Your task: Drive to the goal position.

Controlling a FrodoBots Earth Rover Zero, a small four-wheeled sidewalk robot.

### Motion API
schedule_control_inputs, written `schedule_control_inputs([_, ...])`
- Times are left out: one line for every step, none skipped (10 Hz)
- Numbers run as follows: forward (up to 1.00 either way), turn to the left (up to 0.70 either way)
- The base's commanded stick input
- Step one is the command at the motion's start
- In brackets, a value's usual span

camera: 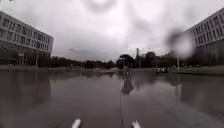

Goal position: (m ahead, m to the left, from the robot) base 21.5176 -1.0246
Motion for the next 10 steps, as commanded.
schedule_control_inputs([0.7, 0.0])
schedule_control_inputs([0.7, 0.0])
schedule_control_inputs([0.7, 0.0])
schedule_control_inputs([0.7, 0.0])
schedule_control_inputs([0.7, 0.0])
schedule_control_inputs([0.7, 0.0])
schedule_control_inputs([0.7, 0.0])
schedule_control_inputs([0.7, 0.0])
schedule_control_inputs([0.7, 0.0])
schedule_control_inputs([0.59, 0.0])
